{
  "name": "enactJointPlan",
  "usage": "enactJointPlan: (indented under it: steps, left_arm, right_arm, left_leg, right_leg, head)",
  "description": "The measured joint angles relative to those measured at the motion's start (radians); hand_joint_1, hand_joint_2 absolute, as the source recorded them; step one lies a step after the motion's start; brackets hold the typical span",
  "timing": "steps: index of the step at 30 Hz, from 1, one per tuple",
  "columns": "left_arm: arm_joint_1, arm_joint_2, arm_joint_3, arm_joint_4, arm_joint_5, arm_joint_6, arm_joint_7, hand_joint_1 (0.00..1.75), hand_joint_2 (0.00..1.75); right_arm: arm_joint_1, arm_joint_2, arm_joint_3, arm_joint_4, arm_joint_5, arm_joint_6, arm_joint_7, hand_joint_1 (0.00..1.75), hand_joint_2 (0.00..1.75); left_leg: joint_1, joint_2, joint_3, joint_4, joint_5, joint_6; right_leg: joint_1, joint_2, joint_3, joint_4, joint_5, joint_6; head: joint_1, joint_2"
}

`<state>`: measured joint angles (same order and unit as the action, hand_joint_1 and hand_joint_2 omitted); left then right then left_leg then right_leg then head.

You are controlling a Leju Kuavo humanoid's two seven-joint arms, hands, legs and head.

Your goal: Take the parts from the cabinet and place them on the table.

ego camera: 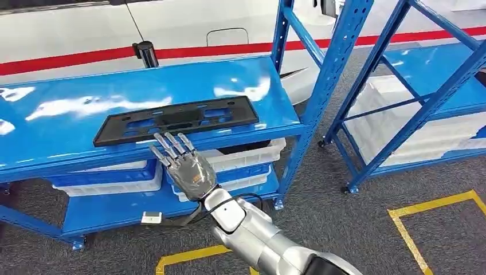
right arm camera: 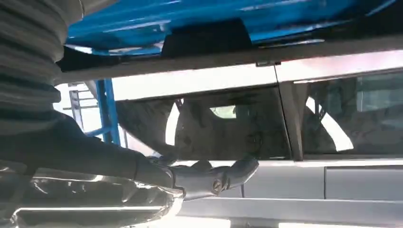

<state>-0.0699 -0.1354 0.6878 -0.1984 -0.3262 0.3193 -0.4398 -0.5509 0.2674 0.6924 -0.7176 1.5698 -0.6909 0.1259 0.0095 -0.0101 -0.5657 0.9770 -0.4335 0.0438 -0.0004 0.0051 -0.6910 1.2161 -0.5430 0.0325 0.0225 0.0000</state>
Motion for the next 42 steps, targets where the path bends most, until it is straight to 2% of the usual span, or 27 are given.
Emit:
enactJointPlan:
  steps: [1,2,3,6,8,10,12,13,14,15,17,18,19,22,23,24,26,28,29,30,32,33,34,35,36,37,42]
  left_arm:
    - [0.000,-0.001,0.000,0.000,-0.001,-0.002,0.000,0.00,0.00]
    - [0.000,-0.002,0.000,0.000,-0.001,-0.002,0.000,0.00,0.00]
    - [-0.001,-0.002,0.000,0.000,-0.003,-0.002,0.000,0.00,0.00]
    - [-0.001,-0.003,0.000,0.000,-0.004,-0.002,0.000,0.00,0.00]
    - [-0.002,0.000,0.000,-0.001,-0.006,-0.002,0.000,0.00,0.00]
    - [-0.003,-0.001,0.000,-0.001,-0.007,-0.002,0.000,0.00,0.00]
    - [-0.001,-0.001,0.000,-0.001,-0.007,-0.002,0.000,0.00,0.00]
    - [0.000,-0.001,0.000,0.000,-0.007,-0.002,0.000,0.00,0.00]
    - [0.001,-0.001,0.000,0.000,-0.007,-0.002,0.000,0.00,0.00]
    - [0.000,0.000,0.000,0.000,-0.007,-0.002,0.000,0.00,0.00]
    - [0.000,0.002,0.000,0.000,-0.007,-0.002,0.000,0.00,0.00]
    - [0.000,0.002,0.000,0.000,-0.007,-0.002,0.000,0.00,0.00]
    - [-0.002,0.002,-0.001,0.000,-0.008,-0.002,0.000,0.00,0.00]
    - [-0.001,0.002,0.000,0.000,-0.008,-0.002,0.001,0.00,0.00]
    - [-0.002,0.000,-0.001,0.000,-0.008,-0.002,0.001,0.00,0.00]
    - [-0.002,-0.001,-0.001,0.000,-0.008,-0.002,0.001,0.00,0.00]
    - [-0.002,0.000,-0.001,0.000,-0.008,-0.002,0.001,0.00,0.00]
    - [-0.002,0.000,-0.001,0.000,-0.010,-0.002,0.000,0.00,0.00]
    - [0.000,-0.001,0.000,0.000,-0.010,-0.002,0.000,0.00,0.00]
    - [0.001,-0.002,0.000,0.000,-0.012,-0.002,0.000,0.00,0.00]
    - [0.000,-0.003,0.000,0.000,-0.016,-0.002,0.000,0.00,0.00]
    - [0.001,-0.003,0.000,0.000,-0.017,-0.003,0.000,0.00,0.00]
    - [-0.001,-0.004,0.000,0.001,-0.017,-0.003,0.000,0.00,0.00]
    - [-0.001,-0.004,0.000,0.001,-0.017,-0.003,0.000,0.00,0.00]
    - [0.000,-0.003,0.000,0.001,-0.017,-0.003,0.000,0.00,0.00]
    - [0.000,-0.004,0.000,0.001,-0.017,-0.003,0.000,0.00,0.00]
    - [-0.001,-0.005,0.000,0.001,-0.024,-0.005,0.006,0.00,0.00]
  right_arm:
    - [-0.001,0.000,0.000,0.001,0.000,0.000,0.000,0.00,1.75]
    - [-0.001,0.000,0.000,0.001,0.000,0.000,0.002,0.00,1.75]
    - [-0.001,-0.001,0.000,0.002,0.000,0.000,0.002,0.00,1.75]
    - [-0.001,0.000,0.000,0.005,0.000,0.000,0.002,0.00,1.75]
    - [-0.001,0.003,0.000,0.005,0.000,0.000,0.002,0.00,1.75]
    - [-0.004,0.006,0.000,0.006,0.000,0.000,0.002,0.00,1.75]
    - [0.000,0.005,0.000,0.010,0.000,0.000,0.002,0.00,1.75]
    - [0.003,0.005,0.000,0.013,0.000,0.000,0.002,0.00,1.75]
    - [0.006,0.005,0.000,0.015,0.000,0.000,0.001,0.00,1.75]
    - [0.006,0.005,0.000,0.017,0.000,0.000,0.002,0.00,1.75]
    - [0.005,0.006,0.000,0.017,0.000,0.000,0.001,0.00,1.75]
    - [0.005,0.006,0.000,0.018,0.000,0.000,0.001,0.00,1.75]
    - [0.002,0.006,0.000,0.018,0.000,0.000,0.002,0.00,1.75]
    - [0.002,0.008,0.000,0.019,0.000,0.000,-0.002,0.00,1.75]
    - [0.000,0.010,0.000,0.019,0.000,0.000,-0.002,0.00,1.75]
    - [-0.002,0.010,0.000,0.019,0.000,0.000,-0.002,0.00,1.75]
    - [-0.002,0.009,0.000,0.020,0.000,0.000,-0.002,0.00,1.75]
    - [0.004,0.005,0.000,0.026,0.000,0.000,-0.002,0.00,1.75]
    - [0.006,0.005,0.000,0.027,0.000,0.000,-0.001,0.00,1.75]
    - [0.006,0.004,0.000,0.029,0.000,0.000,-0.001,0.00,1.75]
    - [0.005,0.004,0.000,0.029,0.000,0.000,0.002,0.00,1.75]
    - [0.005,0.004,0.000,0.030,0.000,0.000,0.004,0.00,1.75]
    - [0.004,0.004,0.000,0.031,0.000,0.000,0.007,0.00,1.75]
    - [0.004,0.004,0.000,0.033,0.000,0.000,0.009,0.00,1.75]
    - [0.004,0.004,0.000,0.034,0.000,0.000,0.011,0.00,1.75]
    - [0.004,0.004,0.000,0.035,0.000,0.000,0.019,0.00,1.75]
    - [-0.002,0.004,0.000,0.049,0.000,0.000,0.057,0.00,1.75]
  left_leg:
    - [0.000,-0.002,0.011,0.001,-0.008,-0.004]
    - [0.000,-0.004,0.019,0.002,-0.016,-0.007]
    - [-0.010,-0.006,0.026,0.007,-0.027,-0.015]
    - [-0.004,-0.007,0.030,0.001,-0.039,-0.029]
    - [-0.001,-0.004,0.032,0.014,-0.049,-0.042]
    - [0.004,0.003,-0.022,0.125,-0.107,-0.053]
    - [0.010,0.005,-0.123,0.285,-0.166,-0.063]
    - [0.012,0.006,-0.159,0.327,-0.163,-0.066]
    - [0.014,0.007,-0.166,0.311,-0.130,-0.067]
    - [0.016,0.008,-0.148,0.251,-0.080,-0.067]
    - [0.020,0.010,-0.067,0.066,0.031,-0.065]
    - [0.017,0.012,-0.039,0.020,0.029,-0.064]
    - [0.012,0.008,-0.038,0.014,0.022,-0.056]
    - [0.002,0.006,-0.037,0.016,0.012,-0.033]
    - [0.011,0.007,-0.025,0.004,0.017,-0.022]
    - [0.008,0.007,-0.019,0.001,0.015,-0.017]
    - [0.005,0.008,-0.015,0.001,0.008,-0.003]
    - [0.001,0.006,-0.010,0.002,0.000,0.003]
    - [-0.002,0.004,-0.005,0.002,-0.004,0.002]
    - [-0.003,0.001,0.003,0.002,-0.010,0.002]
    - [-0.007,-0.002,0.024,0.002,-0.022,-0.002]
    - [-0.007,-0.003,0.029,0.001,-0.029,-0.005]
    - [-0.019,-0.005,0.033,0.008,-0.040,-0.012]
    - [-0.016,-0.005,0.033,0.007,-0.042,-0.015]
    - [-0.017,-0.005,0.033,0.012,-0.047,-0.007]
    - [-0.012,-0.004,0.034,0.011,-0.046,-0.005]
    - [-0.007,-0.003,0.039,0.003,-0.049,-0.012]
  right_leg:
    - [0.000,0.000,0.044,-0.115,0.061,0.009]
    - [0.001,-0.001,0.084,-0.210,0.103,0.009]
    - [0.004,-0.001,0.094,-0.228,0.120,-0.005]
    - [0.005,0.000,0.102,-0.230,0.116,-0.035]
    - [-0.011,0.002,0.119,-0.244,0.119,-0.046]
    - [-0.013,0.000,0.130,-0.245,0.111,-0.062]
    - [-0.012,0.000,0.135,-0.244,0.101,-0.066]
    - [-0.012,0.001,0.139,-0.243,0.096,-0.064]
    - [-0.012,0.002,0.146,-0.243,0.090,-0.062]
    - [-0.013,0.003,0.155,-0.243,0.084,-0.059]
    - [-0.014,0.003,0.179,-0.244,0.068,-0.051]
    - [-0.009,0.003,0.181,-0.244,0.060,-0.043]
    - [-0.002,0.004,0.181,-0.243,0.053,-0.035]
    - [-0.005,0.003,0.184,-0.252,0.045,-0.018]
    - [-0.002,0.002,0.185,-0.243,0.038,-0.011]
    - [-0.006,0.001,0.174,-0.210,0.026,-0.011]
    - [-0.006,0.001,0.076,-0.040,-0.042,-0.025]
    - [-0.006,0.001,-0.022,0.107,-0.080,-0.023]
    - [-0.005,0.001,-0.038,0.107,-0.063,-0.015]
    - [-0.005,0.001,-0.026,0.058,-0.028,-0.005]
    - [-0.004,0.001,0.051,-0.135,0.073,0.005]
    - [0.001,0.000,0.082,-0.219,0.111,-0.003]
    - [0.007,0.001,0.097,-0.226,0.123,-0.014]
    - [0.001,0.000,0.095,-0.228,0.125,-0.019]
    - [-0.009,0.000,0.096,-0.230,0.128,-0.016]
    - [-0.004,0.002,0.096,-0.229,0.128,-0.016]
    - [0.001,0.004,0.096,-0.229,0.122,-0.025]
  head:
    - [0.000,0.000]
    - [0.000,0.000]
    - [-0.001,0.000]
    - [0.000,0.000]
    - [-0.001,0.000]
    - [-0.005,0.000]
    - [-0.005,0.000]
    - [-0.004,0.000]
    - [-0.005,0.000]
    - [-0.005,0.000]
    - [-0.004,0.000]
    - [-0.004,0.000]
    - [-0.004,0.000]
    - [-0.003,0.000]
    - [-0.002,0.000]
    - [-0.002,0.000]
    - [0.000,0.000]
    - [0.000,0.000]
    - [0.000,0.000]
    - [0.000,0.000]
    - [0.000,0.000]
    - [0.000,0.000]
    - [-0.002,0.000]
    - [0.000,0.000]
    - [-0.002,0.000]
    - [-0.001,0.000]
    - [-0.001,0.000]
